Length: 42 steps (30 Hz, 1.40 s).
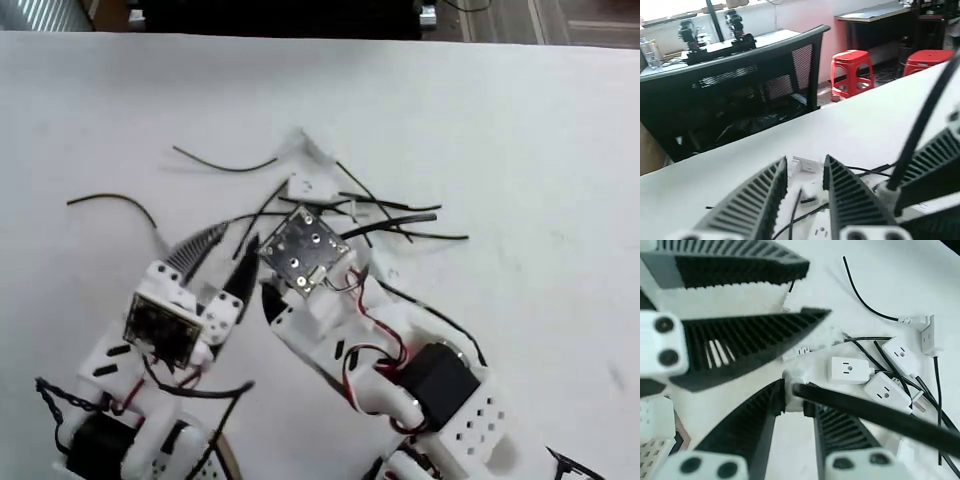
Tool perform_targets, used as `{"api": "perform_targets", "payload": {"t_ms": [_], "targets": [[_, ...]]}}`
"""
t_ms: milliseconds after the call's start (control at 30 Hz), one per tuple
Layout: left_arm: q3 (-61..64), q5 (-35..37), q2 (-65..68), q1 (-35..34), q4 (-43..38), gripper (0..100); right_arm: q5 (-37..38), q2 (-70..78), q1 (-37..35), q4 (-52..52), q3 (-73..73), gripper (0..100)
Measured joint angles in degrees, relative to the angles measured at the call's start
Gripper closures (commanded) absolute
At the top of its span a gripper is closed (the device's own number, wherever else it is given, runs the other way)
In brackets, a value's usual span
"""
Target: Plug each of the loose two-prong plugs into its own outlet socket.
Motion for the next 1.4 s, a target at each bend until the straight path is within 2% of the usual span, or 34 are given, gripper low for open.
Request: {"api": "perform_targets", "payload": {"t_ms": [100,233,433,567,800,967,1200,1300,1400], "targets": [[0.0,-1.3,0.0,5.1,1.8,86,0.0,0.0,0.4,0.0,0.0,98.1],[0.0,-2.9,0.0,5.9,2.5,86,0.0,-0.1,6.0,-0.2,0.0,98.1],[0.4,-3.3,0.2,-3.9,2.5,79,0.0,-0.1,19.6,-6.8,6.2,98.1],[1.5,-3.3,5.5,-8.1,2.5,77,-0.3,0.0,24.3,-16.3,15.3,98.1],[-5.2,-3.7,26.6,-8.8,2.5,77,-6.9,0.0,32.5,-29.1,24.0,98.1],[-14.9,-8.9,45.5,-8.6,2.5,77,-12.4,0.1,39.4,-35.2,26.8,98.1],[-30.5,-15.4,71.2,-8.6,2.5,75,-18.0,0.0,44.7,-39.5,28.0,98.1],[-37.6,-16.7,81.5,-6.4,2.5,70,-19.2,0.0,47.1,-40.1,28.0,98.1],[-43.5,-20.8,91.7,-3.2,2.5,68,-19.3,0.0,48.8,-40.1,28.0,98.1]]}}
